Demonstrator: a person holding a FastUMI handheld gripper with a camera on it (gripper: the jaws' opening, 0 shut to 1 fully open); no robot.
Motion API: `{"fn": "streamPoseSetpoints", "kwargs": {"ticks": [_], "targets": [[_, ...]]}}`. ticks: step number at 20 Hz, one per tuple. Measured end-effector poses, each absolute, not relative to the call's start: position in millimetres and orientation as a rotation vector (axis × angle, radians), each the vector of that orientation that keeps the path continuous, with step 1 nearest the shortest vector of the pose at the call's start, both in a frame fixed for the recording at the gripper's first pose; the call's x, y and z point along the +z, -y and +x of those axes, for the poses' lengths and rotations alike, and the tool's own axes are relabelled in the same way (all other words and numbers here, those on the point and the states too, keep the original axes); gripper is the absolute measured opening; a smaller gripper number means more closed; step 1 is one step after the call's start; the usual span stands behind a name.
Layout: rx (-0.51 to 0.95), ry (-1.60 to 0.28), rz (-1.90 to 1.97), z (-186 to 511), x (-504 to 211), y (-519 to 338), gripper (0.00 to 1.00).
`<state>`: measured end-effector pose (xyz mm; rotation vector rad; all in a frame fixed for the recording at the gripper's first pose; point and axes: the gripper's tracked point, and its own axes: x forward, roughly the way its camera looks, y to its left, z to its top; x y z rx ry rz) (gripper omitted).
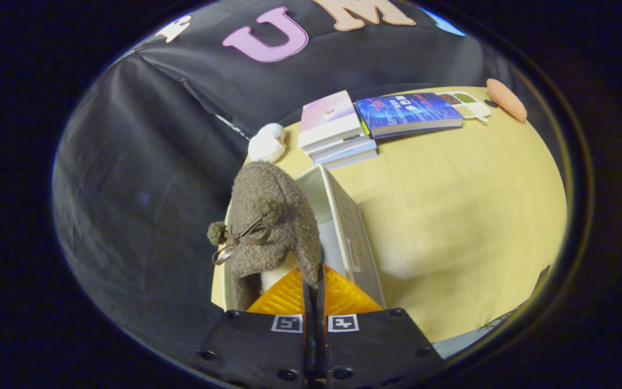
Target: Open the storage box then place both shoes into the box .Put the left shoe in first, then the right shoe, with the right side of both shoes facing outward in a uniform manner.
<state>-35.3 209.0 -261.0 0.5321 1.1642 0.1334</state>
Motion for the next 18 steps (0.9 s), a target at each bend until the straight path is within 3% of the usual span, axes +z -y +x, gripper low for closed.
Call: {"fn": "streamPoseSetpoints", "kwargs": {"ticks": [18], "targets": [[-0.077, -1.248, 0.252, -47.9, -302.9, -215.7, 0.04]]}}
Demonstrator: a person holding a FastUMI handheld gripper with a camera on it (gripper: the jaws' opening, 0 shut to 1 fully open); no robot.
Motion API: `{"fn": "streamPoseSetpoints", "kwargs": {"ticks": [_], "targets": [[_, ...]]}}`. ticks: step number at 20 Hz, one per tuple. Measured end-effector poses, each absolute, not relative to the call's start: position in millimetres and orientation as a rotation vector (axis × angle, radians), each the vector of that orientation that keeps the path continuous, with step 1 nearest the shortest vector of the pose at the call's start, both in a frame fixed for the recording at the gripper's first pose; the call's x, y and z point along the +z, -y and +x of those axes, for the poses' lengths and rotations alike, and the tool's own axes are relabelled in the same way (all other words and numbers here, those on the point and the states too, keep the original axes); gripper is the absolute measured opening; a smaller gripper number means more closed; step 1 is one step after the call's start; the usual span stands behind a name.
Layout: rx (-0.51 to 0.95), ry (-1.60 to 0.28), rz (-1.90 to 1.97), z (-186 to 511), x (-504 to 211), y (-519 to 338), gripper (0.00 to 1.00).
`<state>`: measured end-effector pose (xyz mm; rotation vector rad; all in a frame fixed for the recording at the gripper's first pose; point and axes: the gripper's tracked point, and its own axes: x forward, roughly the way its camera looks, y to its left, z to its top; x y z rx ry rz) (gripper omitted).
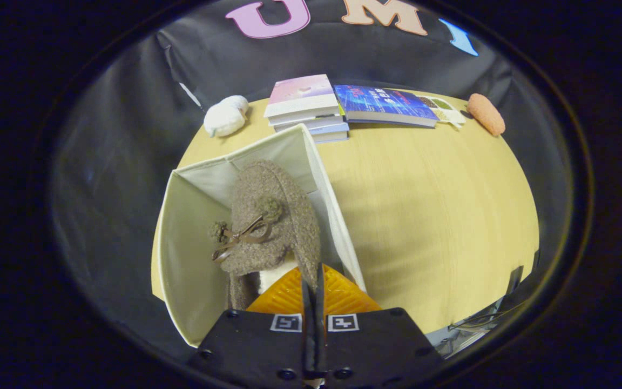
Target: Open the storage box then place both shoes into the box .Put the left shoe in first, then the right shoe, with the right side of both shoes facing outward in a uniform manner.
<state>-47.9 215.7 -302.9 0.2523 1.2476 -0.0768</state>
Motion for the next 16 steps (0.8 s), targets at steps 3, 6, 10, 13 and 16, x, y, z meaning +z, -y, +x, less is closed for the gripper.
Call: {"fn": "streamPoseSetpoints", "kwargs": {"ticks": [3, 6, 10, 13, 16], "targets": [[-0.091, -1.234, 0.247, -46.8, -305.4, -217.1, 0.11], [-0.097, -1.228, 0.262, -44.2, -304.4, -216.2, 0.12], [-0.086, -1.217, 0.277, -41.3, -301.2, -215.0, 0.04], [-0.048, -1.128, 0.314, -25.7, -286.3, -218.5, 0.04], [-0.045, -0.999, 0.329, -5.8, -260.8, -207.0, 0.04]]}}
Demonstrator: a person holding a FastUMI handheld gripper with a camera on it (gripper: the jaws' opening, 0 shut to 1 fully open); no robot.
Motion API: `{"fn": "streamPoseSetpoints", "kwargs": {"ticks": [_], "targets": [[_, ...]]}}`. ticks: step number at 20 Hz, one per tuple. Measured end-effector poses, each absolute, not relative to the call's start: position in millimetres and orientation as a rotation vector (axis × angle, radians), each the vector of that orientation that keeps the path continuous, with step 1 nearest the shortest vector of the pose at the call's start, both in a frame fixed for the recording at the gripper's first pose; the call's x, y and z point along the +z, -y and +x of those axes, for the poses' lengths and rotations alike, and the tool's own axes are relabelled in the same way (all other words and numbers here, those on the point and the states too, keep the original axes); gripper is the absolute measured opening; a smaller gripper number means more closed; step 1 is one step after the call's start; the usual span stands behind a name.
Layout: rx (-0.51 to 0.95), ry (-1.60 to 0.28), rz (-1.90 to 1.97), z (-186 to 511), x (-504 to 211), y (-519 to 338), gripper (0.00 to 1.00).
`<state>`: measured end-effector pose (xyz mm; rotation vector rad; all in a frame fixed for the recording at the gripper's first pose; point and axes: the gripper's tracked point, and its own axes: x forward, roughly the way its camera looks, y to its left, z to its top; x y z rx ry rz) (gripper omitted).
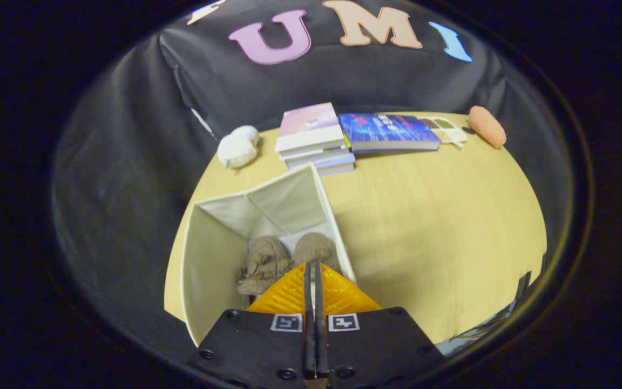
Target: Open the storage box then place both shoes into the box .Put the left shoe in first, then the right shoe, with the right side of both shoes facing outward in a uniform manner.
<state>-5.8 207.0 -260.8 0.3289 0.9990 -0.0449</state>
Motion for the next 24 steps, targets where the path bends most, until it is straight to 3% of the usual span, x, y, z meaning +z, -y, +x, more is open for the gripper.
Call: {"fn": "streamPoseSetpoints", "kwargs": {"ticks": [12, 18, 20, 24], "targets": [[-0.063, -0.460, 0.101, 76.4, -77.4, -134.2, 0.04], [-0.020, -0.330, 0.066, 93.7, 12.5, -130.9, 0.04], [-0.004, -0.318, 0.082, 99.8, 35.9, -132.4, 0.09], [-0.053, -0.260, 0.065, 114.7, 84.8, -118.1, 0.11]]}}
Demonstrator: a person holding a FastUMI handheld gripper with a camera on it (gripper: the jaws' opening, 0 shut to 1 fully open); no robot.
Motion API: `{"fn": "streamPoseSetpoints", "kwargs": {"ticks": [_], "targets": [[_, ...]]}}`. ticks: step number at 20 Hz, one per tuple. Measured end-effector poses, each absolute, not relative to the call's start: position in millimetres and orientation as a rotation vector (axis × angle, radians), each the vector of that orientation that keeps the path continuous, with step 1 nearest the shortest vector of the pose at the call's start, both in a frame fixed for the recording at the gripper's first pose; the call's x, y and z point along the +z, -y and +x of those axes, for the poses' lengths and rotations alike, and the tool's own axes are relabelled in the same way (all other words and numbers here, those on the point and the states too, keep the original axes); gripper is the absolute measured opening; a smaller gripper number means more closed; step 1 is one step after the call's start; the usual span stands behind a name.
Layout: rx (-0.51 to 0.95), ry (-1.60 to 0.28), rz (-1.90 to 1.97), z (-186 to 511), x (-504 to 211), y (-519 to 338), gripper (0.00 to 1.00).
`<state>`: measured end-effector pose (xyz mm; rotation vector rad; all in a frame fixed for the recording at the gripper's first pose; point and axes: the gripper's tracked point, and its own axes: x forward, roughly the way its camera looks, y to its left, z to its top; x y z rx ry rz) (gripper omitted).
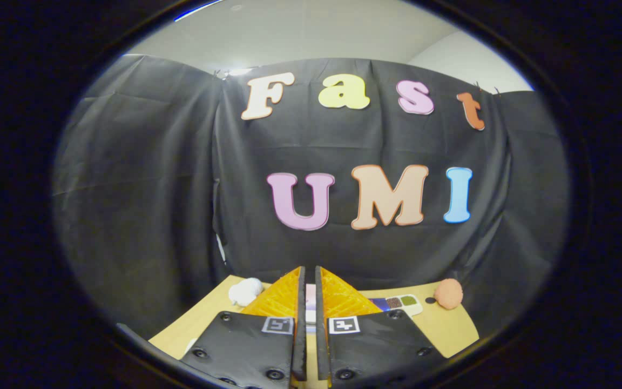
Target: Open the storage box then place both shoes into the box .Put the left shoe in first, then the right shoe, with the right side of both shoes facing outward in a uniform manner.
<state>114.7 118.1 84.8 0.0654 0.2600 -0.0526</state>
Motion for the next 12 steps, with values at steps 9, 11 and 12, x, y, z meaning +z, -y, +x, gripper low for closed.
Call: {"fn": "streamPoseSetpoints", "kwargs": {"ticks": [9, 11, 12], "targets": [[-0.020, -0.191, 0.099, 114.8, 134.0, -121.4, 0.15], [-0.034, -0.166, 0.089, 112.4, 139.1, -116.4, 0.15], [-0.036, -0.153, 0.087, 111.5, 141.7, -116.4, 0.15]]}}
